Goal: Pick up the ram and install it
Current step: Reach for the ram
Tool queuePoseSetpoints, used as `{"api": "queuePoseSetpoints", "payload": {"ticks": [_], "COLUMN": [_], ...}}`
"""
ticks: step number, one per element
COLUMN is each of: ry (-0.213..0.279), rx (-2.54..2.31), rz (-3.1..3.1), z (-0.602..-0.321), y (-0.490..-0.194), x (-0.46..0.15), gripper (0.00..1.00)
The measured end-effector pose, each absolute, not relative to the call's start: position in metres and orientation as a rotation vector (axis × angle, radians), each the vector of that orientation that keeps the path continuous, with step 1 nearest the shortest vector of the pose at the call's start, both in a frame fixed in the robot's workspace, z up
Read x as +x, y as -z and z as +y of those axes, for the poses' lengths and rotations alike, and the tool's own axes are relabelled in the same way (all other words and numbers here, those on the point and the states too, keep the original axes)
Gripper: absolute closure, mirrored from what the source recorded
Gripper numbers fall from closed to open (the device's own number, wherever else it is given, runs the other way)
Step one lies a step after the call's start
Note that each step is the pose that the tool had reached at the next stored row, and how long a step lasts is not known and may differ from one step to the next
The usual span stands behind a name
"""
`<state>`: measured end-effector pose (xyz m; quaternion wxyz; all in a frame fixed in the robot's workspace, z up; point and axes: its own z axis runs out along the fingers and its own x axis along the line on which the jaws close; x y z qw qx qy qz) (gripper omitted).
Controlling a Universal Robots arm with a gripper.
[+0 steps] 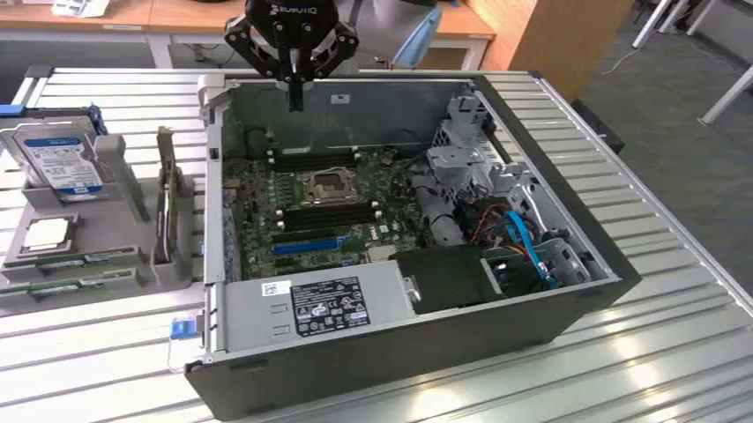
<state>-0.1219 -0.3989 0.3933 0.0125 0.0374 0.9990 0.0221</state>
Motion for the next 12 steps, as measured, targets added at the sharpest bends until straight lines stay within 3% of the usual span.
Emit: {"api": "queuePoseSetpoints", "payload": {"ticks": [12], "ry": [-0.069], "rx": [0.117], "rz": [3.114], "z": [-0.3988], "y": [-0.3933], "x": [-0.1221], "gripper": [0.9]}}
